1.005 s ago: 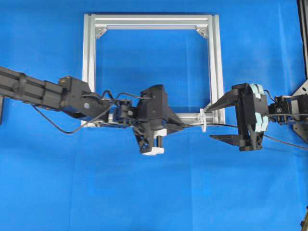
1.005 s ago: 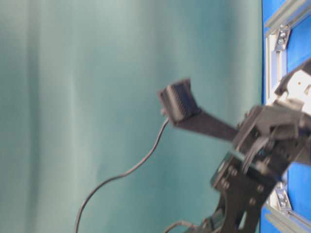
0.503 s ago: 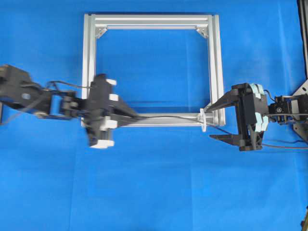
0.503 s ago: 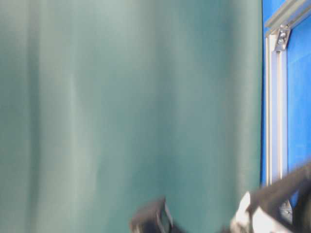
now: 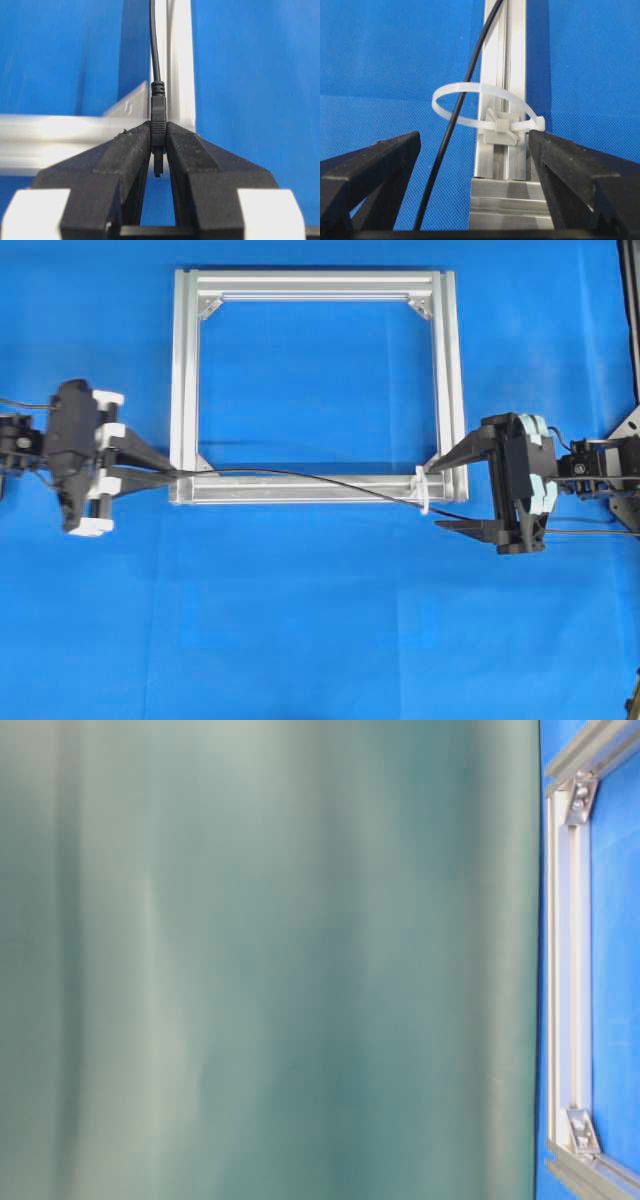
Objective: Insert the wire through the string loop located on the right side.
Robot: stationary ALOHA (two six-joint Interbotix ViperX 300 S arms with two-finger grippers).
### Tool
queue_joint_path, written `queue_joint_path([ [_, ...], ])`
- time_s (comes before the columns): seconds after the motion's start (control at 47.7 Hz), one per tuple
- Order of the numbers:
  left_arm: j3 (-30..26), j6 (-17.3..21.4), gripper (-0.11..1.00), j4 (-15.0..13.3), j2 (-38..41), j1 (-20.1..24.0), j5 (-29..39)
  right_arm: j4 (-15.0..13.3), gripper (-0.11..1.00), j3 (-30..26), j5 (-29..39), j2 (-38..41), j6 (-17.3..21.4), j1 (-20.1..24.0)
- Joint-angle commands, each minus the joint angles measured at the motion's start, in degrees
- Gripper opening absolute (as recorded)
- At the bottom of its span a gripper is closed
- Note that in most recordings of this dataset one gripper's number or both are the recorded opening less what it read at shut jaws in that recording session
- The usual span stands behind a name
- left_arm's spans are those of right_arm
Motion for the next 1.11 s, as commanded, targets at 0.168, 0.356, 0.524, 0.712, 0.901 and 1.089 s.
queue_joint_path([
  [0.168, -0.2, 0.7, 0.08, 0.2, -1.0, -0.3, 2.9, 0.1, 0.93, -0.9, 0.5, -0.8, -0.1, 0.0],
  [0.356, -1.4, 0.7, 0.08, 0.2, -0.3, -0.4, 5.8, 0.0, 0.93, -0.9, 0.6, -1.1, -0.2, 0.0],
  [0.524, -1.5, 0.7, 0.08, 0.2, -0.3, -0.3, 5.9, 0.0, 0.93, -1.0, 1.6, -1.7, -0.2, 0.0],
  [0.712, -1.0, 0.0, 0.18, 0.2, -0.5, 0.4, 6.2, 0.0, 0.93, -1.0, 2.8, -3.0, -0.2, 0.0],
  [0.901, -1.0, 0.7, 0.76, 0.2, -0.6, 1.7, 8.8, 0.0, 0.93, -1.0, 3.2, -3.7, -0.2, 0.0],
  [1.089, -1.1, 0.6, 0.82, 0.2, -0.7, 2.2, 9.2, 0.0, 0.93, -1.0, 3.6, -3.8, -0.2, 0.0],
])
